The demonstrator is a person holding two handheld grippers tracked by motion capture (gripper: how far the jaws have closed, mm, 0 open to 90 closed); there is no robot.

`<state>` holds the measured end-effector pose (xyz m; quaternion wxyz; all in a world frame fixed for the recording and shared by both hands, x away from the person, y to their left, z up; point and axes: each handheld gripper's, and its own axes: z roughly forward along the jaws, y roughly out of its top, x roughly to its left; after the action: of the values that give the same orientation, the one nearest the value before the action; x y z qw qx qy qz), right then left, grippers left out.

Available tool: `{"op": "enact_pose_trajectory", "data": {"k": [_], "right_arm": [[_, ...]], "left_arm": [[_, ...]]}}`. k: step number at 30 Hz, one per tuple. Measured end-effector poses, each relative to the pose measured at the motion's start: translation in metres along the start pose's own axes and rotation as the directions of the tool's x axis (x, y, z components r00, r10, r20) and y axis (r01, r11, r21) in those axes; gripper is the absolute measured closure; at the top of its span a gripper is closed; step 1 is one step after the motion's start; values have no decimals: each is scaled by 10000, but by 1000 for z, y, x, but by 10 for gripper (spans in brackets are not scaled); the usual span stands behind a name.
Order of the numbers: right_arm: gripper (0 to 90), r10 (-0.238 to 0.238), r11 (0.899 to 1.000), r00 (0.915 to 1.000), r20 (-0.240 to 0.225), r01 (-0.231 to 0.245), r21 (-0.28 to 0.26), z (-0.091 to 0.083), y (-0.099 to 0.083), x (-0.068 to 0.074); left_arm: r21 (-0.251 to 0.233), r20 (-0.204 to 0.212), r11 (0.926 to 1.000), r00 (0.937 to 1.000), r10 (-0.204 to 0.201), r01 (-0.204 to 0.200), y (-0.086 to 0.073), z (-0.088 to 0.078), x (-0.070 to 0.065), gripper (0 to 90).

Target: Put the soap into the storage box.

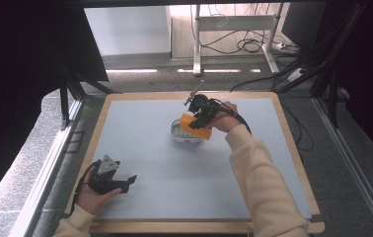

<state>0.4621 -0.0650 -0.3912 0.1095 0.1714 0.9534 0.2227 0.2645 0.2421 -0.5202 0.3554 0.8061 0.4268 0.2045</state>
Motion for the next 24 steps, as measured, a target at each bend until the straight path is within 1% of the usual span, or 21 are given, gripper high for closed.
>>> {"op": "enact_pose_trajectory", "data": {"k": [6,13,14,17,19,20,21,24], "right_arm": [[623,-15,10000,9999,-131,15,-7,4,2,-5],[623,-160,9999,9997,-180,160,-32,11,4,-14],[623,-257,9997,9995,-187,257,18,13,6,-17],[623,-344,9994,9991,-237,344,25,14,8,-19],[623,-606,9982,9973,-414,607,2,16,10,-20],[623,-652,9979,9966,-500,654,32,18,11,-21],[623,-748,9970,9960,-483,756,148,21,14,-21],[623,-783,9965,9955,-527,797,246,25,19,-22]], "left_arm": [[15,4,10000,10000,-16,16,0,0,0,180],[11,13,10000,10000,-20,20,0,0,0,180],[8,15,10000,10000,-22,22,0,1,0,180],[9,15,10000,10000,-26,26,0,0,1,181],[-21,23,10000,10000,-38,38,0,0,1,180],[-22,27,10000,10000,-41,41,0,0,1,180],[-11,25,10000,10000,-36,36,0,0,1,181],[-13,28,10000,10000,-64,64,0,0,2,180]]}}
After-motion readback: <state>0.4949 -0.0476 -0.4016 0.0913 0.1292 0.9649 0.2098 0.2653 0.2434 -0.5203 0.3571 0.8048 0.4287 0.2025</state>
